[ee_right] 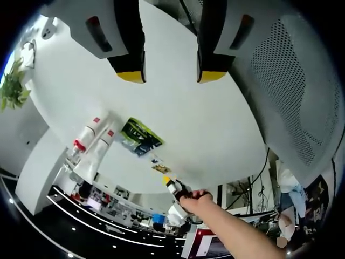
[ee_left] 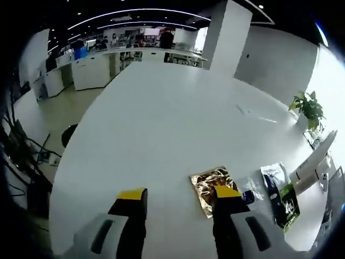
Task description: Arrange the skincare products in the storage area until every visible bottle or jar stands upright without overlapping.
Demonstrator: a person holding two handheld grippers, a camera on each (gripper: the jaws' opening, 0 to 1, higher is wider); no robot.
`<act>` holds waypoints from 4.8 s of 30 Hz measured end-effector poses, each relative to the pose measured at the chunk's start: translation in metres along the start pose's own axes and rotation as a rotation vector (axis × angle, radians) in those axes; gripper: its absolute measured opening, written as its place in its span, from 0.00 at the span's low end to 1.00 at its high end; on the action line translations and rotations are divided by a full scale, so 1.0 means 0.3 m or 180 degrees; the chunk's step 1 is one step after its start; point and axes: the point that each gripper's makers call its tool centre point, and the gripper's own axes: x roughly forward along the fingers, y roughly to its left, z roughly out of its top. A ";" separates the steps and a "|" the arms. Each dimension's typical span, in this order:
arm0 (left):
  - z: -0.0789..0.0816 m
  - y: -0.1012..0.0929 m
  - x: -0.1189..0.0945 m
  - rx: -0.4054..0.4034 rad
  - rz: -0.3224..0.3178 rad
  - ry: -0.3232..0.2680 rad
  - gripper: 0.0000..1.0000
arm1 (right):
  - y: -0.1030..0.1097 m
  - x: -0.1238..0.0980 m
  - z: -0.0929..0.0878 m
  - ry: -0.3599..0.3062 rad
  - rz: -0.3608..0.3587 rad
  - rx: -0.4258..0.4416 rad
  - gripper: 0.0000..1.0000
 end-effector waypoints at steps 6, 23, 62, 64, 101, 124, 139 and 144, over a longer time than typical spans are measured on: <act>-0.006 -0.061 0.086 0.0168 0.0119 0.0099 0.77 | -0.001 0.000 -0.005 0.0028 -0.0003 0.0000 0.35; -0.041 0.026 0.100 0.1057 0.0094 0.0399 0.66 | -0.004 0.001 -0.006 0.0035 -0.0007 0.0001 0.34; -0.133 -0.026 -0.004 0.1913 -0.0638 0.0645 0.41 | -0.002 -0.003 0.000 0.0013 -0.0011 -0.0045 0.33; -0.127 -0.025 -0.001 0.1882 -0.0635 0.0666 0.40 | -0.003 -0.002 -0.001 0.0014 -0.0013 -0.0042 0.33; -0.358 -0.367 -0.551 0.1314 -0.1012 -0.0162 0.41 | 0.025 -0.026 0.064 -0.0310 0.0120 0.0061 0.36; -0.651 -0.568 -0.822 0.2419 -0.1373 -0.0299 0.41 | 0.129 -0.117 0.242 -0.0903 0.1374 0.1514 0.38; -0.707 -0.689 -0.928 0.2652 -0.1928 -0.0558 0.41 | 0.290 -0.143 0.272 -0.0618 0.2427 0.2389 0.01; -0.650 -0.690 -0.948 0.1923 -0.2127 -0.0584 0.44 | 0.224 -0.169 0.317 -0.0931 0.2451 0.2796 0.00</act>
